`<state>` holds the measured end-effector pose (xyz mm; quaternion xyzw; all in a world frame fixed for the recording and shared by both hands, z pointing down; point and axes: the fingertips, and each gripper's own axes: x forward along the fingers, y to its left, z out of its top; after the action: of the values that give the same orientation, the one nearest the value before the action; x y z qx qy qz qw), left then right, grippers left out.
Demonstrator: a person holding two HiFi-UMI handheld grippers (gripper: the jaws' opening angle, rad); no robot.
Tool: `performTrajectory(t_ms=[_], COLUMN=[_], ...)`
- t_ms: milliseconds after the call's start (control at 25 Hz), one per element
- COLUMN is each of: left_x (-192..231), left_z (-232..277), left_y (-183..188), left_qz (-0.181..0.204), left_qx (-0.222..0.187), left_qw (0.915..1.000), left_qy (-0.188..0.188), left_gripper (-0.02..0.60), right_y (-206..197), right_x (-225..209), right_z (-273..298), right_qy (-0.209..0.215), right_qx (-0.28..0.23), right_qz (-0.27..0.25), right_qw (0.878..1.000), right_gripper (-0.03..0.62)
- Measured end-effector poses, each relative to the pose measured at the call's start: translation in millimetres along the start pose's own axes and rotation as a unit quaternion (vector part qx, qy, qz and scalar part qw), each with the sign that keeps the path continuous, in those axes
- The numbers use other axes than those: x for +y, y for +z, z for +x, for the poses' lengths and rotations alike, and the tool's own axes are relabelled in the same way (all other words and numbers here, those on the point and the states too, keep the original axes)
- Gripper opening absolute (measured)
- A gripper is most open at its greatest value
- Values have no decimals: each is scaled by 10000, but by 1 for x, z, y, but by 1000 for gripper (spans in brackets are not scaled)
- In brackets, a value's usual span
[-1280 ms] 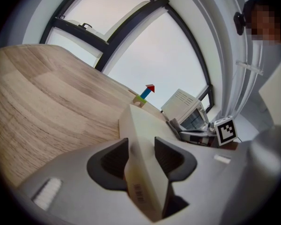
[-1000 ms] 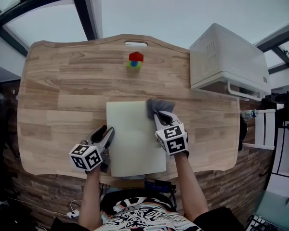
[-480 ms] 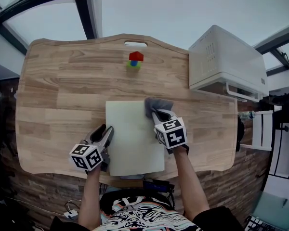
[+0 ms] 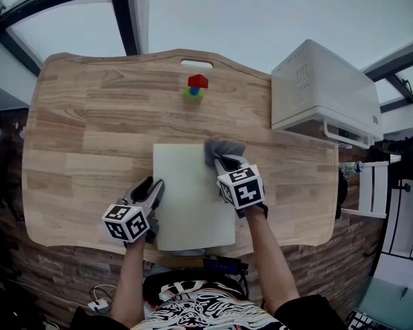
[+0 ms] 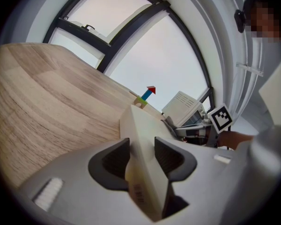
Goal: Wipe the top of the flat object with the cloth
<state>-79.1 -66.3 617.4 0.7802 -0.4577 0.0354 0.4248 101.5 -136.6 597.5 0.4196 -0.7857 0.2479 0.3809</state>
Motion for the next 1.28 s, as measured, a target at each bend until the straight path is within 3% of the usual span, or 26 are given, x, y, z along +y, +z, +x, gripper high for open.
performTrajectory(t_ms=[720, 1000, 1280], left_x=[1, 0, 1], left_z=[0, 0, 0], left_y=[-1, -2, -2], left_qz=[-7, 285, 258], left_qx=[-79, -30, -16], left_qw=[10000, 9992, 9993], left_qy=[50, 264, 254], left_gripper=[196, 196, 196], right_y=[13, 18, 25], right_x=[21, 34, 50], right_z=[12, 17, 23], right_qy=[120, 225, 364], right_qx=[6, 27, 35], right_qz=[-263, -355, -473], right_qw=[9996, 9991, 9982], right_gripper=[9, 9, 9])
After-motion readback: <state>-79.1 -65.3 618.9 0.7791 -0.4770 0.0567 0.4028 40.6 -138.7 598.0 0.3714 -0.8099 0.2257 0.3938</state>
